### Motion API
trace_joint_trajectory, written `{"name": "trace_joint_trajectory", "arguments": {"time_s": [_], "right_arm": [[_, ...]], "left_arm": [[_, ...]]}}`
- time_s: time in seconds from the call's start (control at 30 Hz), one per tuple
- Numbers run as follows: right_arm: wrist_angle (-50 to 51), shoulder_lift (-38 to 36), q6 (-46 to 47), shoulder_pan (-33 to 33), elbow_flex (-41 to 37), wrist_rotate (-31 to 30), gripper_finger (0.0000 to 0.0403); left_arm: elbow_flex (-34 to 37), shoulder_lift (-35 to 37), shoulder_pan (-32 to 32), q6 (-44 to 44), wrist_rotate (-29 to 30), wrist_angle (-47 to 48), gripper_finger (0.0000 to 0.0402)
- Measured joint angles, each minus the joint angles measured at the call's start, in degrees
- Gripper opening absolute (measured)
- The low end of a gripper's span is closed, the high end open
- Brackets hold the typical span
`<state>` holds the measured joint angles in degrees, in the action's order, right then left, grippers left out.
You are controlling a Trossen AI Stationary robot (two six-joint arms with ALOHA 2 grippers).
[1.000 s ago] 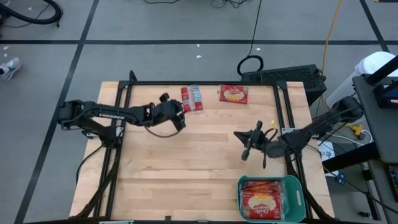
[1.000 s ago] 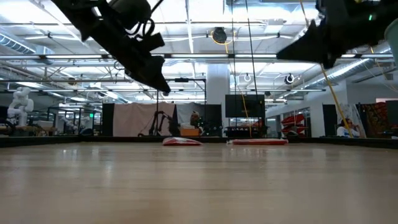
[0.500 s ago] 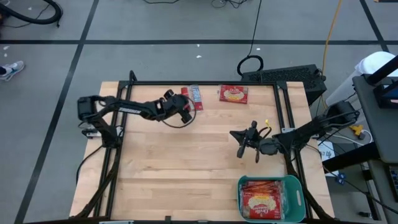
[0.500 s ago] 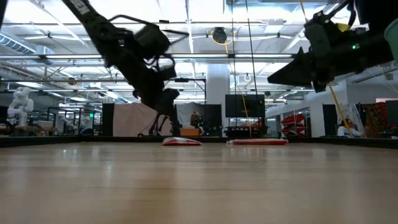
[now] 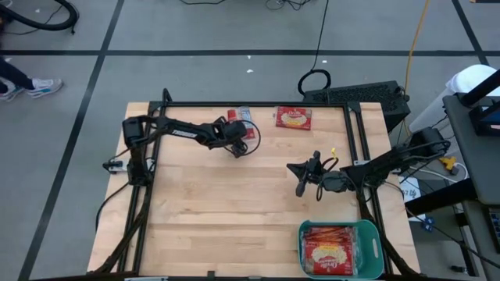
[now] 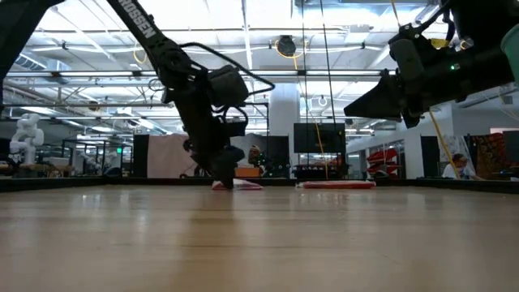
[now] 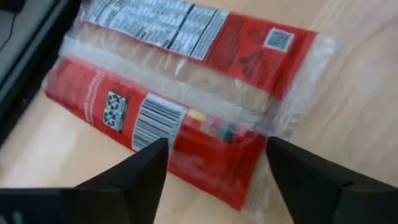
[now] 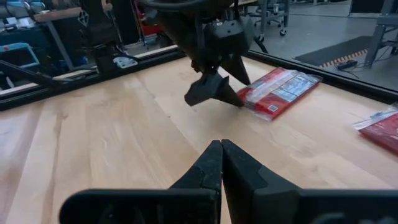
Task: Sort popcorn bags into baskets
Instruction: Put the left popcorn bag into the green bin
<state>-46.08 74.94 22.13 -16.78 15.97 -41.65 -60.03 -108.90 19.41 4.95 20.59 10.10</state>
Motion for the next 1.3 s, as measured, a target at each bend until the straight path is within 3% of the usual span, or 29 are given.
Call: {"name": "trace_joint_trajectory", "arguments": {"time_s": [0.2,0.33,0.63,0.8,1.07,1.3], "right_arm": [[-0.01,0.0,0.07,0.0,0.02,-0.09,0.0],[-0.38,0.0,0.1,0.06,0.02,-0.11,0.0],[-0.45,0.0,0.07,1.11,0.02,-0.08,0.0],[-0.43,0.0,-0.35,1.11,0.02,-0.07,0.0],[-0.37,0.0,-0.39,1.11,0.02,1.33,0.0],[-0.4,-0.02,-0.33,1.11,0.02,1.44,0.0]], "left_arm": [[-0.46,-1.19,0.03,-0.62,0.07,-1.82,0.0334],[-0.46,-1.19,-1.41,-1.02,0.6,-1.41,0.0346],[-0.17,1.73,-5.84,-2.88,-3.43,4.67,0.0297],[-0.3,3.8,-7.29,-2.91,-3.0,1.4,0.0273],[0.61,2.97,-6.15,-0.87,-3.05,-1.39,0.0269],[1.03,2.97,-7.78,-1.03,-9.81,-1.7,0.0269]]}}
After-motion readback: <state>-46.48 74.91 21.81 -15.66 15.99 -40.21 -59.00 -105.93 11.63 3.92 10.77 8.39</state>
